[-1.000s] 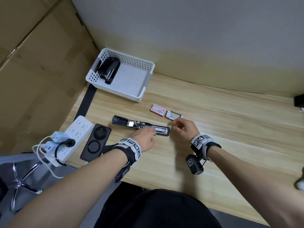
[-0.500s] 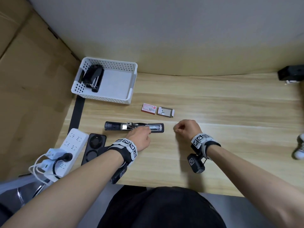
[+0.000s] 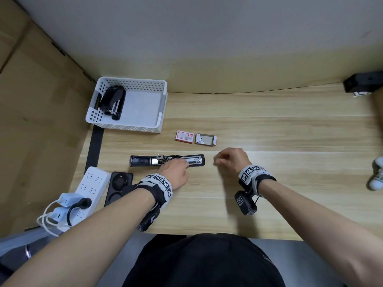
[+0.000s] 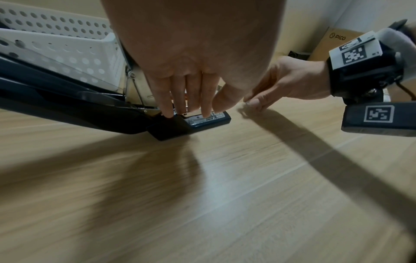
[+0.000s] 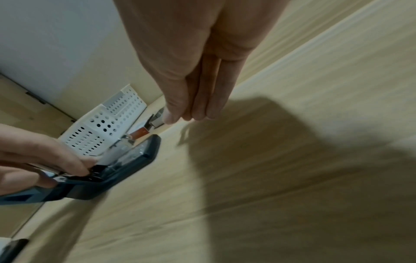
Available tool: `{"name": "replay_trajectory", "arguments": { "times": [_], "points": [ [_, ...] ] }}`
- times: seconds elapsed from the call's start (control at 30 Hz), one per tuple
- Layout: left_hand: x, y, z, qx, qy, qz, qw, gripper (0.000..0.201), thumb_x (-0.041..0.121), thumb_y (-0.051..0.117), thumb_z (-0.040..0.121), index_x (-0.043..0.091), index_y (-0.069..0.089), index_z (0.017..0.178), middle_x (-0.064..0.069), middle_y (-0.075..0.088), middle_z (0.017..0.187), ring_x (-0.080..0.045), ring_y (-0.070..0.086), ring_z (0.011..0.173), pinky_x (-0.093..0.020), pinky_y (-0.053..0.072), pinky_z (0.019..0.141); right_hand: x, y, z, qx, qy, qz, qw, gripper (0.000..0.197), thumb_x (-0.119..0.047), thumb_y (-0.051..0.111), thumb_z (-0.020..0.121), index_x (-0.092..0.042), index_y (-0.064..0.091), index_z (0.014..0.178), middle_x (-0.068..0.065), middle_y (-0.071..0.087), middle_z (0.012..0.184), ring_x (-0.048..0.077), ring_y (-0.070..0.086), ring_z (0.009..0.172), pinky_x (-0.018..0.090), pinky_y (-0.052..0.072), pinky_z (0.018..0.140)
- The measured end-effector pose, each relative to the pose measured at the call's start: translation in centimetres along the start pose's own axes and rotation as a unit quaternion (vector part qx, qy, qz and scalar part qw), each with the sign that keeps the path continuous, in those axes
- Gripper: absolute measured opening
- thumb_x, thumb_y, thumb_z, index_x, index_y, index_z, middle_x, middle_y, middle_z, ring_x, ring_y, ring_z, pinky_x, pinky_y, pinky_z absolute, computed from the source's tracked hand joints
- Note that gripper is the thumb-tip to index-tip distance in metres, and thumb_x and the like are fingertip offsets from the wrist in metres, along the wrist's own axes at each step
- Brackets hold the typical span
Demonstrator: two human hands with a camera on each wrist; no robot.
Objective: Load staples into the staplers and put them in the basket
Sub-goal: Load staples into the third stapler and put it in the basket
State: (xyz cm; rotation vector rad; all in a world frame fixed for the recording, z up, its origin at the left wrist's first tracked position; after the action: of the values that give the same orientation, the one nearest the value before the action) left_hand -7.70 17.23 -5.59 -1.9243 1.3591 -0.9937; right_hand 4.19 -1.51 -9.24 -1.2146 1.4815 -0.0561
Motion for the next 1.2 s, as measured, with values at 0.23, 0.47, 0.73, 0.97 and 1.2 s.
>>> {"name": "replay_trajectory", "arguments": {
  "times": [0.23,0.47,0.73,0.97,1.2],
  "points": [
    [-0.3,0.3,-0.1,0.009,-0.005,-0.014,1.000,0.030,0.021,0.046,0.086,0.018,0.062,0.112,-0.001,0.060,0.120,-0.025,0.055,0.112,-0.037,0.048,0.091,-4.7,1.9,1.7,0.014,-0.085,0.052,0.995,0.014,-0.020,0.082,0.074,-0.014,0.076,0.085,-0.004,0.063,0.078,0.014,0.057,0.073,0.029,0.048,0.072],
    [-0.5,0.6,-0.3,0.016,-0.004,-0.030,0.999,0.031,0.021,0.046,0.087,0.018,0.061,0.114,-0.001,0.058,0.123,-0.024,0.053,0.117,-0.039,0.047,0.096,-5.2,4.1,2.3,-0.013,-0.077,0.021,0.997,0.010,-0.023,0.081,0.074,-0.019,0.074,0.080,-0.003,0.066,0.081,0.014,0.056,0.079,0.032,0.048,0.073],
    [-0.7,0.8,-0.4,0.014,-0.001,-0.037,0.999,0.031,0.020,0.046,0.087,0.016,0.061,0.113,-0.002,0.058,0.127,-0.025,0.053,0.117,-0.039,0.047,0.096,-5.3,5.0,2.3,0.002,-0.079,-0.017,0.997,0.008,-0.022,0.079,0.077,-0.019,0.074,0.082,-0.006,0.065,0.078,0.013,0.055,0.075,0.030,0.046,0.068],
    [-0.9,1.0,-0.2,0.000,-0.004,-0.037,0.999,0.032,0.022,0.046,0.087,0.018,0.060,0.115,-0.002,0.055,0.134,-0.025,0.050,0.122,-0.041,0.045,0.100,-5.0,5.4,2.4,0.012,-0.071,-0.033,0.997,0.011,-0.023,0.079,0.076,-0.021,0.074,0.085,-0.005,0.068,0.083,0.014,0.058,0.078,0.030,0.046,0.069],
    [-0.8,0.8,-0.3,-0.002,0.001,-0.036,0.999,0.030,0.022,0.046,0.087,0.017,0.061,0.113,-0.001,0.056,0.131,-0.024,0.052,0.120,-0.041,0.046,0.099,-4.6,5.4,2.2,0.001,-0.058,-0.014,0.998,0.025,-0.025,0.082,0.071,-0.025,0.072,0.093,-0.009,0.067,0.085,0.012,0.059,0.075,0.032,0.051,0.071]
  ]
}}
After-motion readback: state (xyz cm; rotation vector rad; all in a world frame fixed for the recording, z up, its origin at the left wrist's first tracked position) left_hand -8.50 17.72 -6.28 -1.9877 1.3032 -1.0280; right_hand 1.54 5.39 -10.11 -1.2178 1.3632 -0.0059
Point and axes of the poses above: each hand's wrist, its own z-axis towards the middle knuckle, its own y-axis out of the palm, x = y × z, the point moved 5 cm from there along z, towards the middle knuckle
